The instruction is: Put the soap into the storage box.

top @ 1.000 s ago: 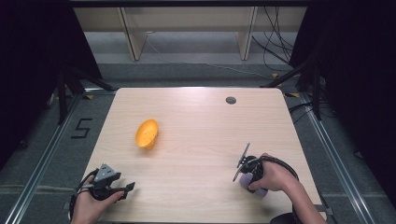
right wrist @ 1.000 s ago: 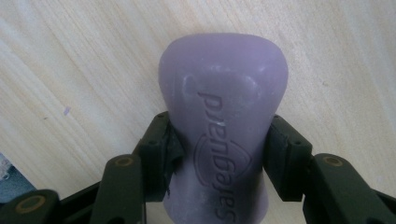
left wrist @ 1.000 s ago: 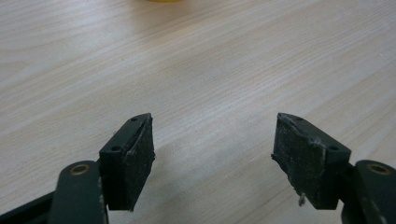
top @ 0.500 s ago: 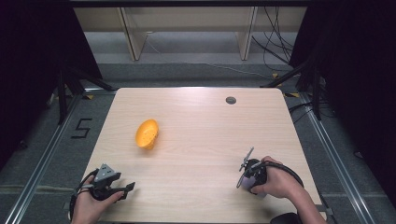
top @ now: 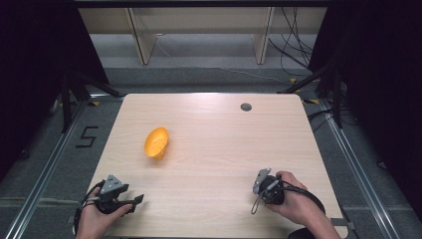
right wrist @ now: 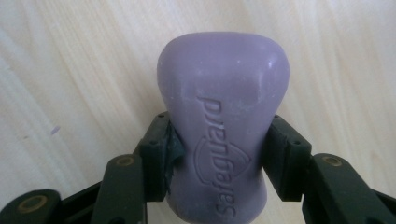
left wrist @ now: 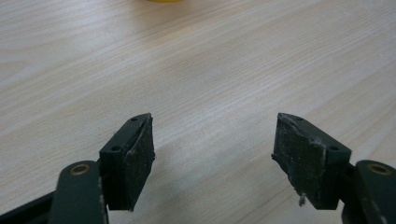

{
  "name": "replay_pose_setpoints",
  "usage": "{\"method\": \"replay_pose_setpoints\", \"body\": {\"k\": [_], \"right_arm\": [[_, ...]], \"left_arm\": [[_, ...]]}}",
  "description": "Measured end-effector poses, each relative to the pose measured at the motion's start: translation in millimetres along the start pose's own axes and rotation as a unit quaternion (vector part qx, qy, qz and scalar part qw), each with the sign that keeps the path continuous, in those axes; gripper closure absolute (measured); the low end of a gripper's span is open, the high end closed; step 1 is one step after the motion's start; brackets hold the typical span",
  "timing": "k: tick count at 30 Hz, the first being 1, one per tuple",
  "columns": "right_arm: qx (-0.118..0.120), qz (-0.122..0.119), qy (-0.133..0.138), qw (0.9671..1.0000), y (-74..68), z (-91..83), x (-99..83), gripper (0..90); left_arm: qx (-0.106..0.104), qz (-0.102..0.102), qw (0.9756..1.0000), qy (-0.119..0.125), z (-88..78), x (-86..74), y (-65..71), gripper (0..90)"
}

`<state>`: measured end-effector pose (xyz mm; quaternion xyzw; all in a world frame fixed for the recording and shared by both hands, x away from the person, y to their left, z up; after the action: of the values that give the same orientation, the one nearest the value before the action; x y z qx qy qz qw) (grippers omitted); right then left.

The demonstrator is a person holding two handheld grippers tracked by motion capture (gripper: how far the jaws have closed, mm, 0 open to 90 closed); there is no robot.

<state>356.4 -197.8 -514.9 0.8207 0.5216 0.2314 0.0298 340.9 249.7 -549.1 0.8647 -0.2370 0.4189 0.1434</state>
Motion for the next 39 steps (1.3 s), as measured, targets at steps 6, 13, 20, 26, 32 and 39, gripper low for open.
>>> {"method": "replay_pose_setpoints", "body": {"k": [6,13,20,26,32,39], "right_arm": [[-0.013,0.007,0.014,0.9998,0.3,-0.8,2.1,50.3],[-0.045,0.008,0.044,0.998,6.0,-5.4,8.4,50.3],[-0.074,-0.014,0.066,0.995,8.1,-6.3,12.8,50.3],[-0.106,-0.026,0.077,0.9911,10.6,-9.1,14.5,50.3],[-0.114,-0.044,0.09,0.9883,9.5,-11.8,16.6,50.3],[-0.128,-0.049,0.101,0.9853,8.7,-14.4,20.2,50.3]], "left_arm": [[0.0,-0.001,1.0,0.001,0.2,0.0,0.1,28.5],[-0.001,-0.003,1.0,0.001,1.0,-0.1,0.9,28.5],[0.0,-0.009,0.9999,0.012,1.9,0.7,2.0,28.5],[0.001,-0.007,0.9999,0.013,1.6,0.8,1.7,28.6],[0.001,-0.007,0.9999,0.014,1.9,1.1,2.0,28.7],[0.001,0.003,1.0,0.004,0.5,0.3,0.4,28.8]]}}
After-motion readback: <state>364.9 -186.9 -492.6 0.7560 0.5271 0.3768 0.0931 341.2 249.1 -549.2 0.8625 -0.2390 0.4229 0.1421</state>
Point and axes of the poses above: each handheld gripper's, and its own axes: z roughly forward along the jaws, x roughly out of its top, y roughly to its right, the point moved 6 cm from there along z, roughly forward along the jaws, and after that the axes turned 7 degrees about y, right-handed, at the moved point
